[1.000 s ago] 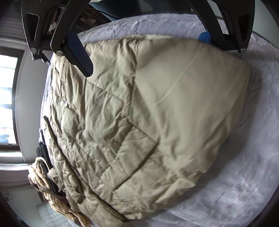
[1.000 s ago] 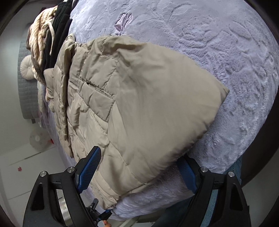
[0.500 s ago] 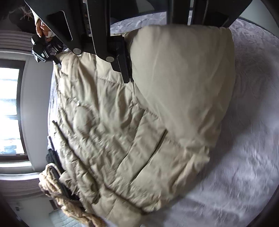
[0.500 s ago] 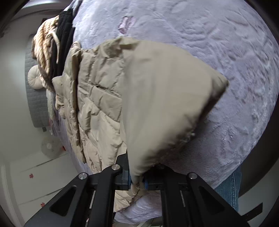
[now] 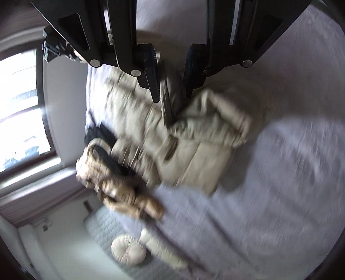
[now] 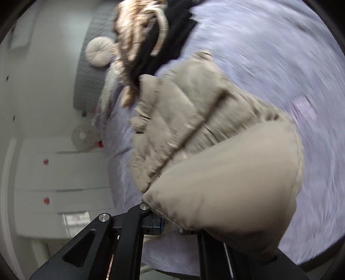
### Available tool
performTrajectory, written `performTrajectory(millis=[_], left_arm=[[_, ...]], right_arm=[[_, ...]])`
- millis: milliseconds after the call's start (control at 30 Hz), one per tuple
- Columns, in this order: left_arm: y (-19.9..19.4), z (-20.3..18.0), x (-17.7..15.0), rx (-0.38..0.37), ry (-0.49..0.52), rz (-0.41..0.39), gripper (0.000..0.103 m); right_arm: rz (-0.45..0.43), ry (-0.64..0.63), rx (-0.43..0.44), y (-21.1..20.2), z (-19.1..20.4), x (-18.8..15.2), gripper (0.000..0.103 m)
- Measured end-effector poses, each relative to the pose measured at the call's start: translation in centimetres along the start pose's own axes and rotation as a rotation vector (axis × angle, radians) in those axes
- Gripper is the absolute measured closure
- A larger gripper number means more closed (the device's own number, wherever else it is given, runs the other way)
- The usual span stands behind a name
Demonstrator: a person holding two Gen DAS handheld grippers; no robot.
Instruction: Fold large clothes
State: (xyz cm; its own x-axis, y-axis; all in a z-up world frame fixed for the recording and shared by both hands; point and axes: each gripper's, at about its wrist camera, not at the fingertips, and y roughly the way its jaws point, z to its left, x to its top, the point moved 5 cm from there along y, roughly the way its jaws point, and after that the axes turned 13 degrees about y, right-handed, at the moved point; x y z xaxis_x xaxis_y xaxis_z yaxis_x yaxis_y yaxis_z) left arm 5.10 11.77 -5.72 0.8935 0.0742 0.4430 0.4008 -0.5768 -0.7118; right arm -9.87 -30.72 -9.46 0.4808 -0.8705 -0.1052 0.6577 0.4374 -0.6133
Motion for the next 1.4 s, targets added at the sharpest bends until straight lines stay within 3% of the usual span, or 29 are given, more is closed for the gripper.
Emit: performTrajectory(millis=[200, 367, 600, 767, 833, 867, 900, 1000, 1067, 1167, 1267, 1333, 1400], left_arm=[[2.2, -2.1, 8.1, 0.096, 0.053, -0.107, 0.081], [8.6, -0.6, 12.9, 0.16, 0.083, -0.077, 0.081], [18.1, 3.8, 14.8, 0.261, 0.112, 0.044, 0.081], [20.2, 6.1, 15.3, 0.325, 0.114, 0.067, 0.08], [19.6, 6.6, 15.6, 0.366, 0.1, 0.068, 0.061], [18.9, 6.7, 15.9, 0.392, 0.095, 0.053, 0.028], [18.0, 6.7, 16.2, 0.423, 0.099, 0.016, 0.015], [16.4, 5.8, 16.8, 0.422, 0.178, -0.024, 0.014], [15.9, 5.5, 16.8, 0.432, 0.249, -0.013, 0.014], [16.2, 6.0, 16.6, 0.444, 0.332, 0.026, 0.014], [17.1, 8.1, 16.1, 0.435, 0.342, 0.075, 0.014], [18.2, 9.6, 15.6, 0.369, 0.3, 0.123, 0.014], [19.6, 10.8, 14.9, 0.265, 0.25, 0.183, 0.014]], right_arm=[[0.042, -0.135, -0.006, 4.1, 6.5, 7.1, 0.095], [0.021, -0.149, -0.071, 9.4, 8.0, 12.3, 0.095], [-0.009, -0.106, -0.199, 16.4, 5.0, 16.4, 0.095], [-0.015, -0.056, -0.217, 18.5, 3.4, 17.5, 0.09], [-0.002, -0.054, -0.218, 18.8, 3.3, 17.6, 0.088], [0.002, -0.057, -0.223, 18.8, 3.2, 17.7, 0.086], [0.011, -0.052, -0.219, 18.8, 3.3, 17.7, 0.085], [0.022, -0.063, -0.216, 17.8, 4.0, 17.4, 0.07], [0.008, -0.11, -0.207, 16.8, 5.3, 16.9, 0.036], [-0.074, -0.32, -0.266, 13.7, 7.8, 15.7, 0.034], [-0.23, -0.566, -0.412, 10.9, 9.0, 15.5, 0.034], [-0.285, -0.618, -0.508, 10.1, 8.1, 16.7, 0.034], [-0.267, -0.578, -0.534, 10.3, 6.5, 18.2, 0.034]])
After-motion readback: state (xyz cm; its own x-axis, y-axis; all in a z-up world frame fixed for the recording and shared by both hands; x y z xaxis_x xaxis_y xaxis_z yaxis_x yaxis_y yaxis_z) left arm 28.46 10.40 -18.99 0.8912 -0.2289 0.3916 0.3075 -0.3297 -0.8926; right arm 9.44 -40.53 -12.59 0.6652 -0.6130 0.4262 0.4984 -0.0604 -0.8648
